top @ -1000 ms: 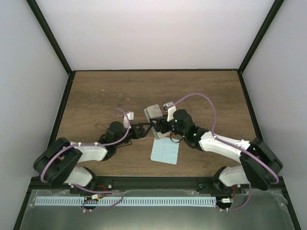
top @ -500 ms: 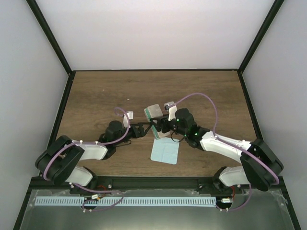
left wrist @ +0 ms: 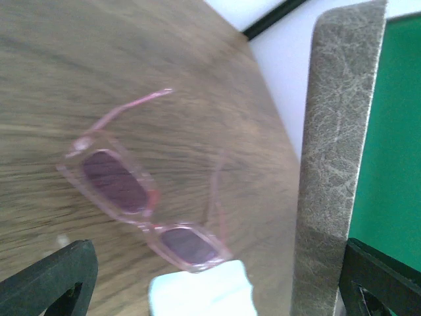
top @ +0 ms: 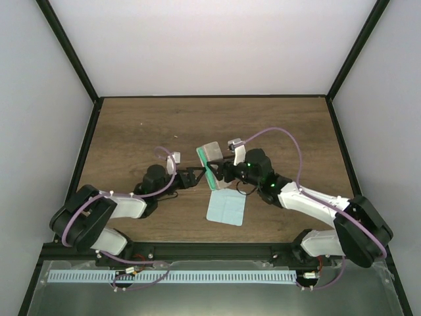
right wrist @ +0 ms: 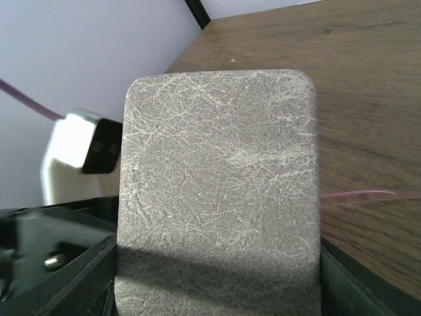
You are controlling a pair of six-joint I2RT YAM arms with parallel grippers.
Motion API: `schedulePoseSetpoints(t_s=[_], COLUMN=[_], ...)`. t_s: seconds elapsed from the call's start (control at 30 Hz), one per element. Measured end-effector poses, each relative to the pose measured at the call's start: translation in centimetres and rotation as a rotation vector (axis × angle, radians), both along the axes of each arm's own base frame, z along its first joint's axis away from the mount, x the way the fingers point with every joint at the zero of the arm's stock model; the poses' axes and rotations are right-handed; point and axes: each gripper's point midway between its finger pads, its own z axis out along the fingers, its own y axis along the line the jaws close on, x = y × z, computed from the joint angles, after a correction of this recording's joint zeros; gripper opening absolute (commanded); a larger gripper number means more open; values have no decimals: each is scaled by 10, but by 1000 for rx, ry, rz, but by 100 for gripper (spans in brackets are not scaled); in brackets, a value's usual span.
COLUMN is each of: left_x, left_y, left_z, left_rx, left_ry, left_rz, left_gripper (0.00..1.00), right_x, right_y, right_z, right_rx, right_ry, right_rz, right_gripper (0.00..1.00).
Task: Organize the sunglasses
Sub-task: Open the sunglasses case, then place the sunglasses case at the center of the board.
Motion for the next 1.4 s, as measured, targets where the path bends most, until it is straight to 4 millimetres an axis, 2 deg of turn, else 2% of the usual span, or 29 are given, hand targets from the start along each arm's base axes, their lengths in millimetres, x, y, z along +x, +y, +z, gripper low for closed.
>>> schedulePoseSetpoints(t_s=[0.1,0.23,0.37,0.5,0.57,0.6,0.67,0.7,0.8,0.9,1.0,1.1,1.17,1.3,1.4], left_x=[7,15,13,9,9,9,6,3,-11,-23,-32,-35,-34,-34,-33], left_y=[14,45,51,56,69,82,119,141,188,213,229,235,236,231,224], left_z=[-16,-50,-59,-47,-39,-34,-24,-18,0,25,31,16,-1,-42,-60], left_rx=[32,106,131,117,115,114,97,81,25,-44,-54,8,76,229,300], left_ry=[45,147,179,155,144,138,112,94,24,-56,-80,-42,8,129,190], left_rz=[54,180,201,217,291,354,517,612,804,914,984,1013,1015,977,927], left_gripper=[100,100,100,100,100,100,100,100,100,100,100,100,100,90,88], right_x=[-6,-25,-29,-27,-24,-22,-19,-18,-13,-7,-2,4,8,15,19], right_y=[6,18,22,28,32,35,41,45,58,78,94,111,120,130,134], right_z=[11,36,36,23,16,12,5,1,-16,-39,-59,-73,-78,-86,-90], right_rx=[43,123,141,123,113,108,102,101,98,94,92,91,92,92,87], right_ry=[-7,-37,-24,14,33,46,69,85,136,210,271,305,315,331,345], right_rz=[45,149,185,199,205,208,219,228,265,315,360,398,417,428,429], right_gripper=[48,48,48,48,48,48,49,49,50,51,53,54,55,61,68])
